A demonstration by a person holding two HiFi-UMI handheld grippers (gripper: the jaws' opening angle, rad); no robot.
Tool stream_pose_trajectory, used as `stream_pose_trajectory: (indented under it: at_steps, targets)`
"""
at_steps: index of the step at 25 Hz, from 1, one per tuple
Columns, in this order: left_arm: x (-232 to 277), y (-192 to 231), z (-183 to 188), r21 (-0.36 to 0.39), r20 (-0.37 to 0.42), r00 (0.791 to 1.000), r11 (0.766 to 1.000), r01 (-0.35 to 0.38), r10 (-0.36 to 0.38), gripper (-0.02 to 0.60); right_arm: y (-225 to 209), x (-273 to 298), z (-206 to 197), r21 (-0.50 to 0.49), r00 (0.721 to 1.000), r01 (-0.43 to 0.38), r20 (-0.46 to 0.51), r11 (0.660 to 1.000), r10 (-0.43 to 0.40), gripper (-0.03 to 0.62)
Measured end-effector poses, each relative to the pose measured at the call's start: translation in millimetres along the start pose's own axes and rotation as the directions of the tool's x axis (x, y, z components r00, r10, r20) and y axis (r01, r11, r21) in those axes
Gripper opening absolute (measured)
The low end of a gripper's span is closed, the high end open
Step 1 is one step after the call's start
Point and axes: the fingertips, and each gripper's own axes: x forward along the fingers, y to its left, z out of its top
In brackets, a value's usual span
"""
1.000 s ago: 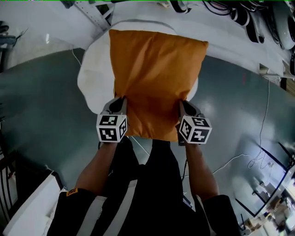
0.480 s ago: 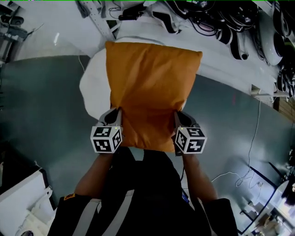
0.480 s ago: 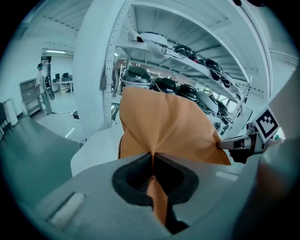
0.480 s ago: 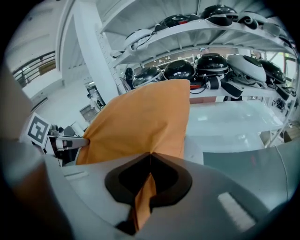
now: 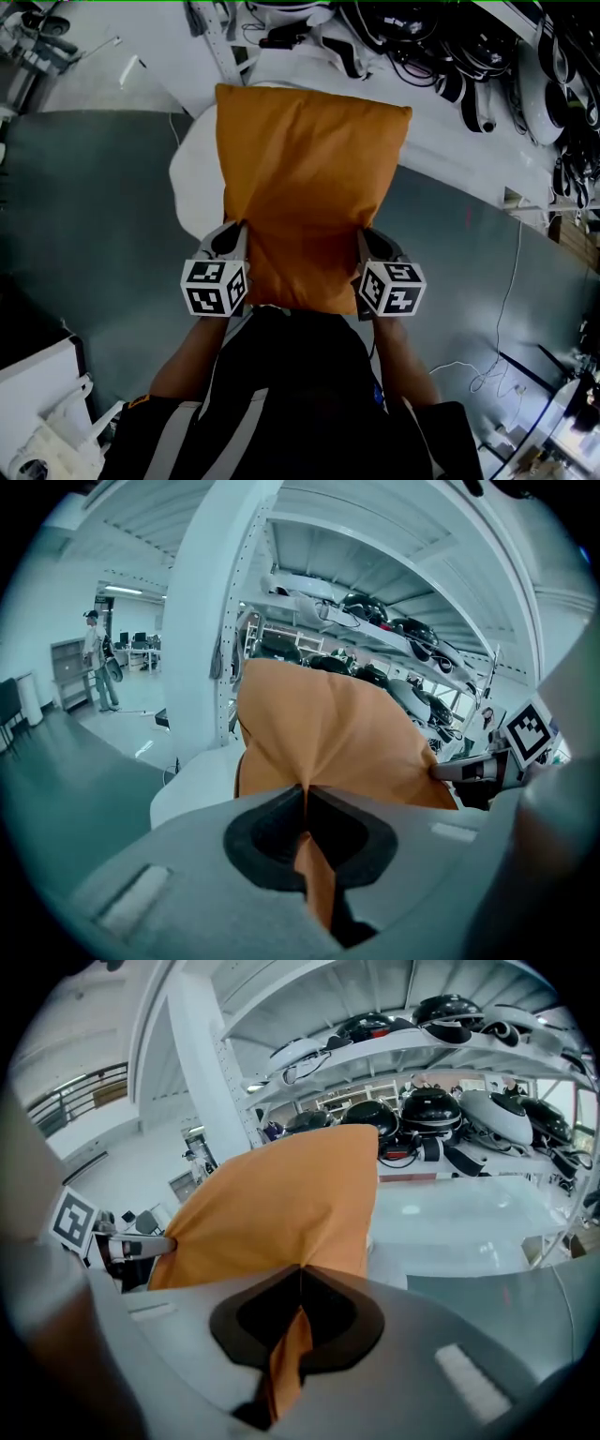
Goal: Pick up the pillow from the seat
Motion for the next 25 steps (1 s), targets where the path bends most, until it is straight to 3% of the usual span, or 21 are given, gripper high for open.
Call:
stream_pose_trajectory:
  at_steps: [15, 25]
  targets:
    - [-99.1, -9.5, -5.2, 0.039, 0.111, 0.993, 0.999, 0.025, -0.029, 0.006, 62.7, -84.2, -11.2, -0.035, 0.994, 0.015, 0.107, 0.999, -0.011, 0.008]
    - [-161.2, -19.1, -9.1, 0.063, 0.181, 0.981, 0.996, 0.057, -0.068, 0.006, 97.3, -138.6, -28.2, -0.003, 0.984, 0.029, 0.177, 1.000, -0.028, 0.008]
